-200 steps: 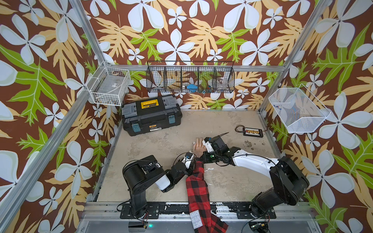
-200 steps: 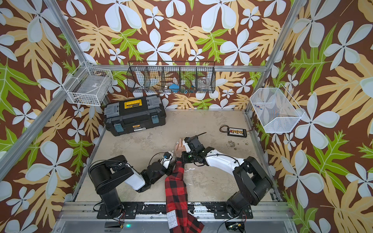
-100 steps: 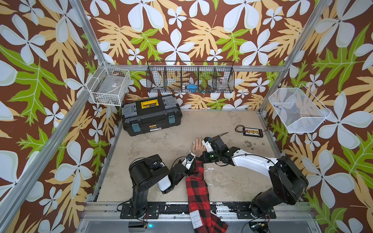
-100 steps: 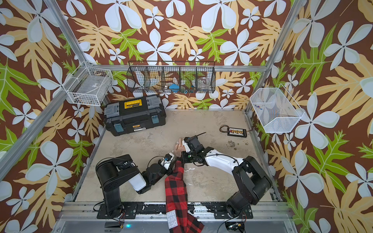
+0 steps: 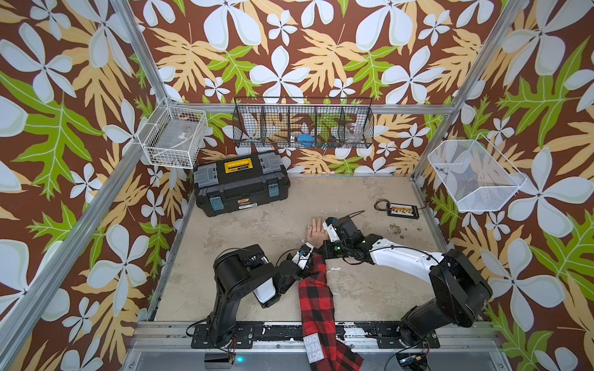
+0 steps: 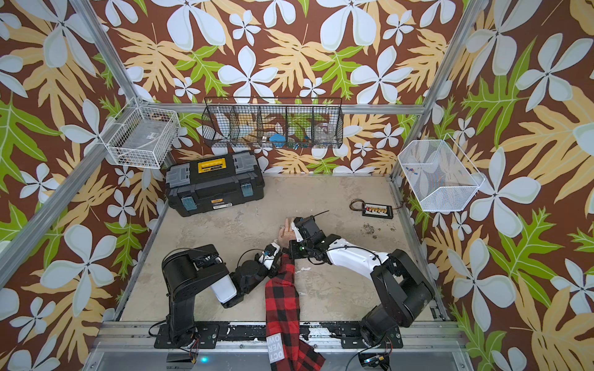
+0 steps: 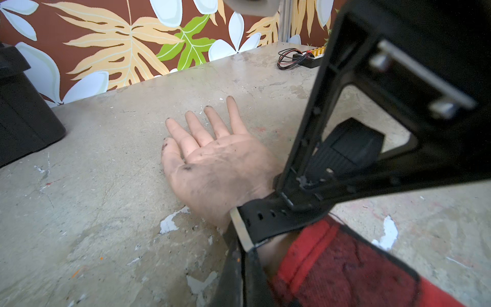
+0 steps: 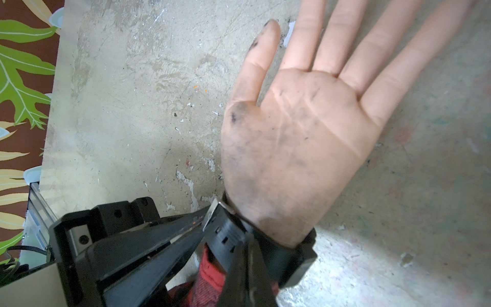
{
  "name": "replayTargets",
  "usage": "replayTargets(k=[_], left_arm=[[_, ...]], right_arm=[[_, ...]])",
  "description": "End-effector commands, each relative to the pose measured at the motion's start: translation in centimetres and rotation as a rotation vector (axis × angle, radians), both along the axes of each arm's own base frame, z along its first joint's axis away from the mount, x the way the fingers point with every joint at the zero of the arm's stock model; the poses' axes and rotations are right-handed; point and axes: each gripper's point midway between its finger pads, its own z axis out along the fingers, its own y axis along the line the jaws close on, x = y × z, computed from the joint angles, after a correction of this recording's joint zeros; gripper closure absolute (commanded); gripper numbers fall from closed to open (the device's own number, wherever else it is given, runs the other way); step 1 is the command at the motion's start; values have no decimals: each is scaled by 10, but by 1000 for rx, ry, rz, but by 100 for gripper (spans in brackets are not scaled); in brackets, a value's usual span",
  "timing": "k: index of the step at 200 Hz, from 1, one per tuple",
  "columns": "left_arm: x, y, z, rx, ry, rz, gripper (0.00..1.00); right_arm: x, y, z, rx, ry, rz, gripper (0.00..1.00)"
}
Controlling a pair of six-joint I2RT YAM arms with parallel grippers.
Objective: Take off the watch
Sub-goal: Untie the watch from the hand.
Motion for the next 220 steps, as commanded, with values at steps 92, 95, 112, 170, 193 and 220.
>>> replayTargets(k=[92, 95, 112, 170, 193, 220], left_arm=[[-9, 13, 48, -129, -133, 0, 100], [-10, 14, 48, -128, -134, 0, 100], [-13, 16, 48, -131, -135, -9, 100], [-18, 18, 54, -140, -159, -28, 100], [-17, 19, 53, -127, -166, -22, 100], [-17, 20, 56, -129, -184, -18, 100]], right_arm=[[-7, 21, 53, -36, -158, 328, 60], [-7, 22, 55, -37, -169, 338, 58], [-6, 30, 65, -22, -222, 393, 55], [13, 30, 48, -142, -154, 327, 59], [9, 30, 39, -147, -44, 239, 60], [1, 42, 31, -225, -52, 256, 57]])
